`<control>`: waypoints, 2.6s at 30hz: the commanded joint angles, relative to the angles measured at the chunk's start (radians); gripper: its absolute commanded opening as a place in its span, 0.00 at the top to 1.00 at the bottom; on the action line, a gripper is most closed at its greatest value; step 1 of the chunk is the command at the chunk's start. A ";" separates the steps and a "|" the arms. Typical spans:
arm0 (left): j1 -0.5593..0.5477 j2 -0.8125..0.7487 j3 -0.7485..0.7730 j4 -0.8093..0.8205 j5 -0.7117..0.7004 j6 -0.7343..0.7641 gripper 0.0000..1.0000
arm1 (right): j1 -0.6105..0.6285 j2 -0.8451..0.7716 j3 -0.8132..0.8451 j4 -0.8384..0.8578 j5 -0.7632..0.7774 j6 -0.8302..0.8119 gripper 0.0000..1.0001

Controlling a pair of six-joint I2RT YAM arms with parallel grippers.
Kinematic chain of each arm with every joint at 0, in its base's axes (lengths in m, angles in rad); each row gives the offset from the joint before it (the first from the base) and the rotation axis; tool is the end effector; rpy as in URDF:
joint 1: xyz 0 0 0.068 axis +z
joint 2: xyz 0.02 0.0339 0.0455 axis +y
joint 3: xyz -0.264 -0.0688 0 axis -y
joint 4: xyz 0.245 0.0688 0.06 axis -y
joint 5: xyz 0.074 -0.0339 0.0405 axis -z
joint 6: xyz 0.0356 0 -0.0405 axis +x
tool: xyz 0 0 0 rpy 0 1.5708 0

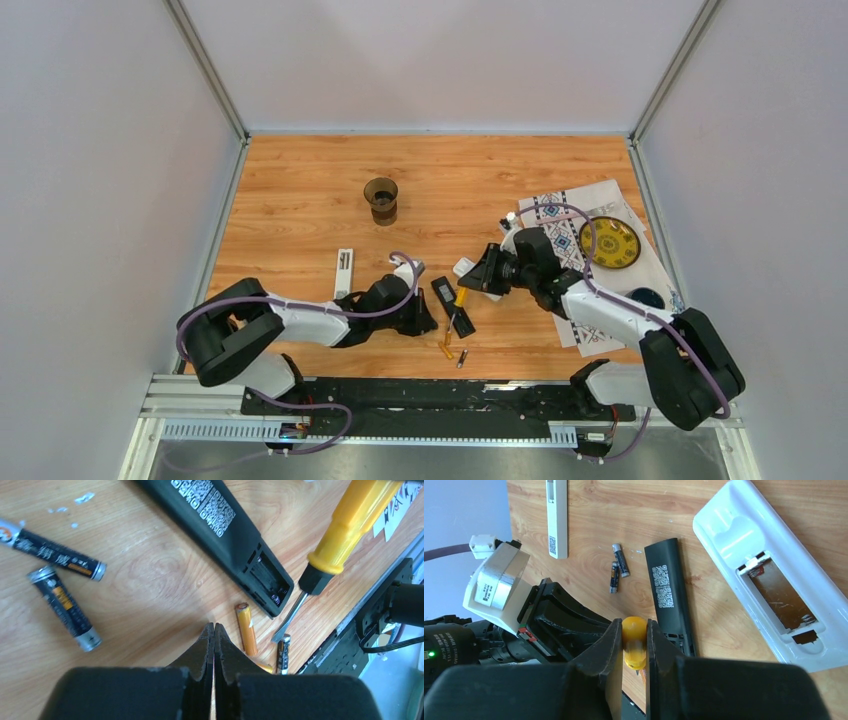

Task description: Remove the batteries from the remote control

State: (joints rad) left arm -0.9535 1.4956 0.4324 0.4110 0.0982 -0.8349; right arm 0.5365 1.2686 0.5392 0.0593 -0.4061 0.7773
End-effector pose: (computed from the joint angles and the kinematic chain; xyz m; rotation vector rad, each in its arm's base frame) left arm 0.1469 -0.2129 0.1254 0.2043 2.4387 -1.0187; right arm 0.2057 0.1387 0.1807 0.0517 2.4416 1.1137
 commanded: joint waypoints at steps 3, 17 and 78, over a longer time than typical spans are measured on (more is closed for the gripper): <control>0.015 -0.145 -0.049 -0.037 -0.035 0.033 0.92 | 0.005 -0.040 0.091 -0.012 -0.005 -0.038 1.00; 0.180 -0.682 -0.167 -0.141 0.027 -0.018 0.12 | 0.003 -0.118 0.148 -0.133 0.026 -0.105 1.00; 0.251 -0.768 0.365 -1.078 -0.322 0.454 0.00 | -0.228 -0.642 0.202 -0.587 0.452 -0.262 0.00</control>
State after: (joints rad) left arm -0.7063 0.7246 0.7277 -0.5732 -0.1577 -0.4759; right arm 0.3107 0.7048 0.6735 -0.4992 -0.0643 0.5629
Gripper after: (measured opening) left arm 0.997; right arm 0.998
